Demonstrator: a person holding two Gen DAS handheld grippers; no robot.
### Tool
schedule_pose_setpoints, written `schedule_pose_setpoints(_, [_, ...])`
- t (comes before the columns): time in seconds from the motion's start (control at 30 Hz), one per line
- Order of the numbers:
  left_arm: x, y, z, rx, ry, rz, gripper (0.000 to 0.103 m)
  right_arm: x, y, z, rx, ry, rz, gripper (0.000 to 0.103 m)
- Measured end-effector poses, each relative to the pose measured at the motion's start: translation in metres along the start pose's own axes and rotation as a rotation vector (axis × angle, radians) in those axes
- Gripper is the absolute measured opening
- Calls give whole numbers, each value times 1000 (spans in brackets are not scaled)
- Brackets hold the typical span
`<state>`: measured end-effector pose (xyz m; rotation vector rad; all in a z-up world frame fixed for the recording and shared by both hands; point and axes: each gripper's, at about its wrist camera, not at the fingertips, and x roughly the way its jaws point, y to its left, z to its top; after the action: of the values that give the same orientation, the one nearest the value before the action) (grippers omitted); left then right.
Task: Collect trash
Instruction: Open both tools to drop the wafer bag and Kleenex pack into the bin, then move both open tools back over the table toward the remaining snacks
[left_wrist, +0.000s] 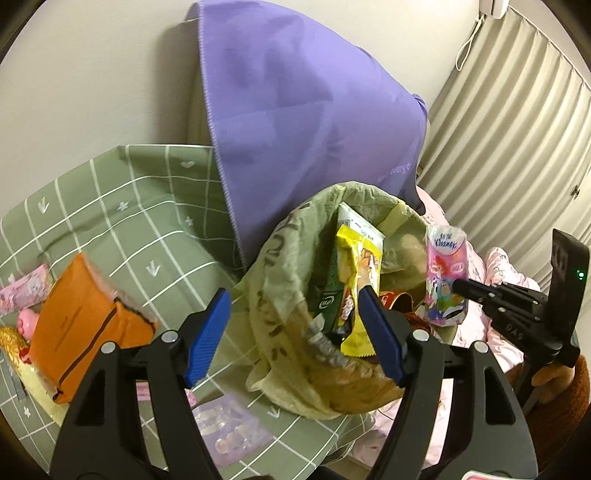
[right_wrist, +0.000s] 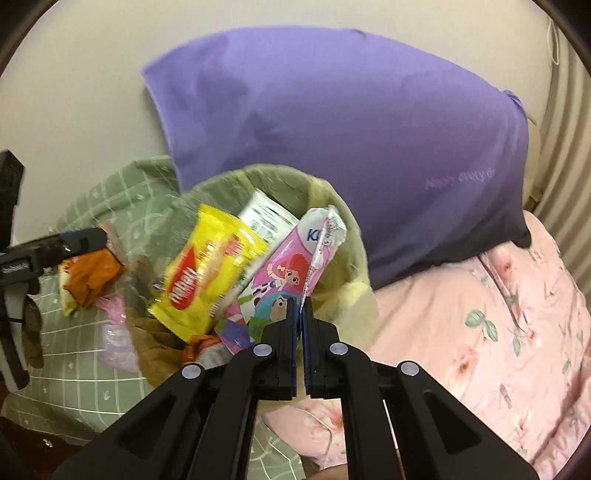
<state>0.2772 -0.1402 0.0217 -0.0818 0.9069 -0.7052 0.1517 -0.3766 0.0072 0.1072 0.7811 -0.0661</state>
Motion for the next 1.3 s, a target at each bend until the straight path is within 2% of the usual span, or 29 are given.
schedule_pose_setpoints(0.17, [-11, 5, -5, -12, -8, -2, 68, 1, 16, -6, -54, -72, 29, 5])
schedule_pose_setpoints(0.2, [-12, 4, -7, -5, -4, -3, 68, 4, 19, -7, -60, -63, 19, 5])
schedule_pose_setpoints(0.3, [-12, -1, -11, 28, 1, 4, 68, 23, 27, -12, -89, 37, -34, 5])
schedule_pose_setpoints(0.33, [-12, -1, -12, 28, 2, 4, 68, 25, 28, -17, -100, 65, -33, 6])
schedule_pose_setpoints(0.5, [-2, -1, -16, 4, 19, -12, 68, 9, 20, -29, -83, 94, 14, 6])
schedule_pose_setpoints(0.73, [10, -13, -17, 23, 38, -35, 68, -24, 7, -39, -27, 67, 60, 6])
schedule_pose_setpoints(0.93, [5, -19, -17, 45, 24, -40, 68, -47, 10, -37, -2, -25, 81, 6])
schedule_pose_setpoints(1.1, [-14, -11, -22, 60, -20, 18, 68, -56, 22, -28, 27, -102, 137, 6])
schedule_pose_setpoints(1.3, [-44, 25, -40, 69, -50, 151, 68, -37, 72, -18, -35, -126, 197, 6])
